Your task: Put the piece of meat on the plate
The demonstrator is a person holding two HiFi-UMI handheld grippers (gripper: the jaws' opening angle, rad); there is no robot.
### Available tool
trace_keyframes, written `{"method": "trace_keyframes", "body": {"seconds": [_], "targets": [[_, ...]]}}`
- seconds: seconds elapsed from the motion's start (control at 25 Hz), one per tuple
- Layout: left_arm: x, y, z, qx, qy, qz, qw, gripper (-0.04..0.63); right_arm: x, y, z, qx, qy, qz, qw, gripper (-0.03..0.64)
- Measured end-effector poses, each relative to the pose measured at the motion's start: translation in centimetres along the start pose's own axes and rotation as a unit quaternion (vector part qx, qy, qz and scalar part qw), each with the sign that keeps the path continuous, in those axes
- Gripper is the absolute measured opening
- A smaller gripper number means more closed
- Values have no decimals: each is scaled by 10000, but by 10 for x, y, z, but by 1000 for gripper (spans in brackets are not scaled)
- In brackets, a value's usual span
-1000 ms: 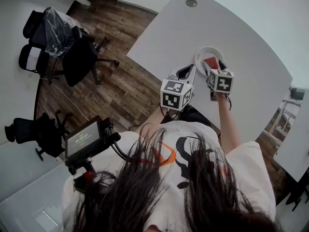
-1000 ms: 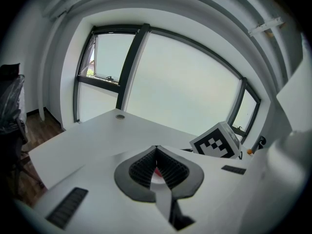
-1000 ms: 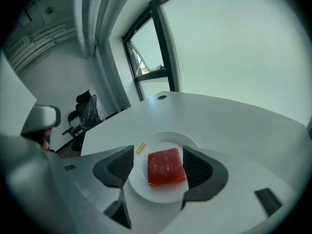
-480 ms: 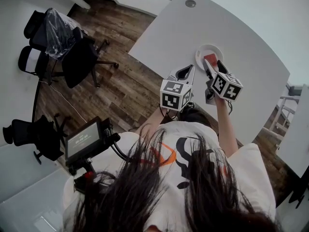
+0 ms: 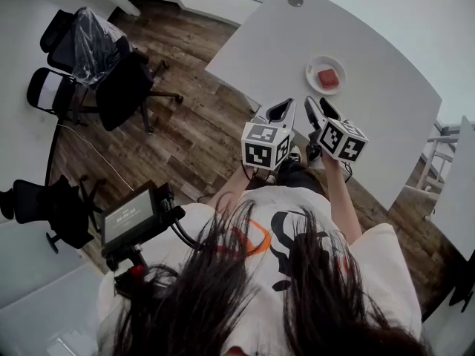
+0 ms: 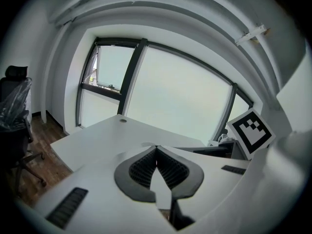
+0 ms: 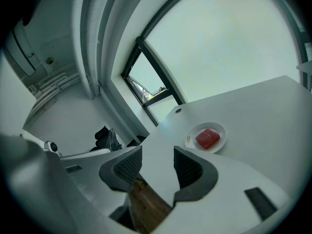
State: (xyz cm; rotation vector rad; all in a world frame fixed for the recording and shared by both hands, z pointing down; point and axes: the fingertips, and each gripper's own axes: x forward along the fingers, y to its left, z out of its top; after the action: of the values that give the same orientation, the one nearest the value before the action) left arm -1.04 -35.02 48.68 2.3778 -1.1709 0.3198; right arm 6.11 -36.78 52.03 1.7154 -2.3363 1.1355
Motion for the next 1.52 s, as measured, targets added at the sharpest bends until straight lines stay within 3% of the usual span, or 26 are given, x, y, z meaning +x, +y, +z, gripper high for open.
{"method": "trace_keyframes", "body": {"seconds": [0.04, 0.08, 0.28, 0.36, 0.6, 0.84, 1.08, 1.4, 1.52], "targets": [[-9, -2, -3, -23, 2, 0, 10000, 6, -7, 7, -6, 18, -16, 28, 10000, 211], [-18, -3, -7, -50, 7, 2, 10000, 6, -14, 14, -11, 45, -39, 56, 10000, 165], [-63, -19, -29, -220, -11, -59, 9997, 6, -60, 43, -48, 184, -58, 124, 9997, 158], [-75, -25, -41, -292, 12, -93, 9995, 6, -77, 49, -64, 292, -39, 99, 9995, 107], [-95, -44, -72, -557, 120, -234, 9981, 6, -110, 58, -93, 342, 78, 42, 9994, 107], [-100, -64, -74, -500, 109, -391, 9979, 6, -131, 48, -93, 421, -21, -84, 9991, 107], [-112, -124, -93, -429, -7, -304, 9986, 6, -203, 14, -100, 355, -183, -121, 9991, 107], [-116, -128, -90, -530, 29, -231, 9983, 6, -218, 21, -97, 347, -78, -138, 9993, 107], [-132, -172, -110, -438, -57, -160, 9989, 6, -262, 7, -111, 281, -120, -5, 9995, 107]]}}
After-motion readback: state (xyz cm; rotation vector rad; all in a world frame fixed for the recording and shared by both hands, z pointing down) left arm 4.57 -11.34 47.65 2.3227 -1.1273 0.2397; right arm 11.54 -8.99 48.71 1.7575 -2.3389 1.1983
